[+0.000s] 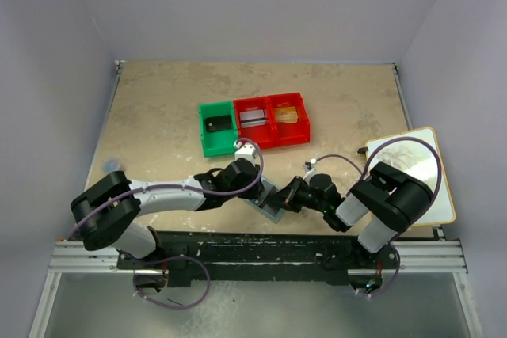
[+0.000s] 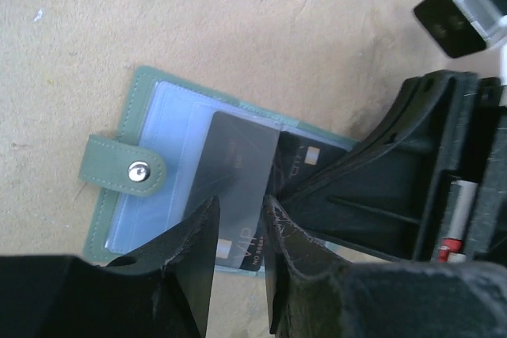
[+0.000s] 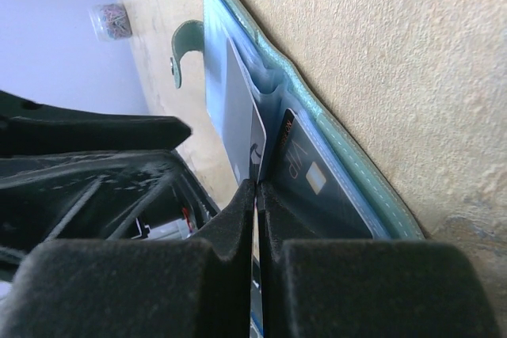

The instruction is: Take the credit cards out of the card holder

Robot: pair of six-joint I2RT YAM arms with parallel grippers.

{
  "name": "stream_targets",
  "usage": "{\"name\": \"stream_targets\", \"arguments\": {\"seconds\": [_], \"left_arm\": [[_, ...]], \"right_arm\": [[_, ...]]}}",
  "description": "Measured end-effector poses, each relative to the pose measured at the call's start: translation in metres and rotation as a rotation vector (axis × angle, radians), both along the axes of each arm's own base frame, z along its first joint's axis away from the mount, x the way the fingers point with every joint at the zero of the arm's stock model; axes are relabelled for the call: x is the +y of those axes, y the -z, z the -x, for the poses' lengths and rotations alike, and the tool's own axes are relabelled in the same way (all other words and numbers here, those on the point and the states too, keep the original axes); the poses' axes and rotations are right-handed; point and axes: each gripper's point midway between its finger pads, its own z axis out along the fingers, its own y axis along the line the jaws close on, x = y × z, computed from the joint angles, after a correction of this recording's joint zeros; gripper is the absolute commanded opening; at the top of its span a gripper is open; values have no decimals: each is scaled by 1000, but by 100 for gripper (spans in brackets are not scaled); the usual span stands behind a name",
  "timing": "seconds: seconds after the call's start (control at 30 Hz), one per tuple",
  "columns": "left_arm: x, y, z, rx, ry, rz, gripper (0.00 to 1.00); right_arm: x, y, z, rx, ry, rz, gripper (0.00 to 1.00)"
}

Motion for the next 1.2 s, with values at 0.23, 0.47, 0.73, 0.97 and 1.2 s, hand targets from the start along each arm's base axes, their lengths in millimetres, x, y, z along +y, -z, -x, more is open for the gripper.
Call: {"name": "stream_targets", "arguments": {"seconds": [0.23,0.47,0.73,0.97,1.2], "left_arm": [[8,30,5,46,-26,-35,25],[12,31,1,30,-53,-51,25],[13,32,0,25,-55,-57,24],[13,32,0,26,-54,-58,23],[13,33,2,32,-46,-57,22]], "right_arm": [[-1,1,1,5,0,5,3],[-1,-3,0,3,1,12,3],[-4,-3,3,15,4,24,4],[-8,-4,3,11,22,31,11],[-10,-1,1,16,36,46,25]]}}
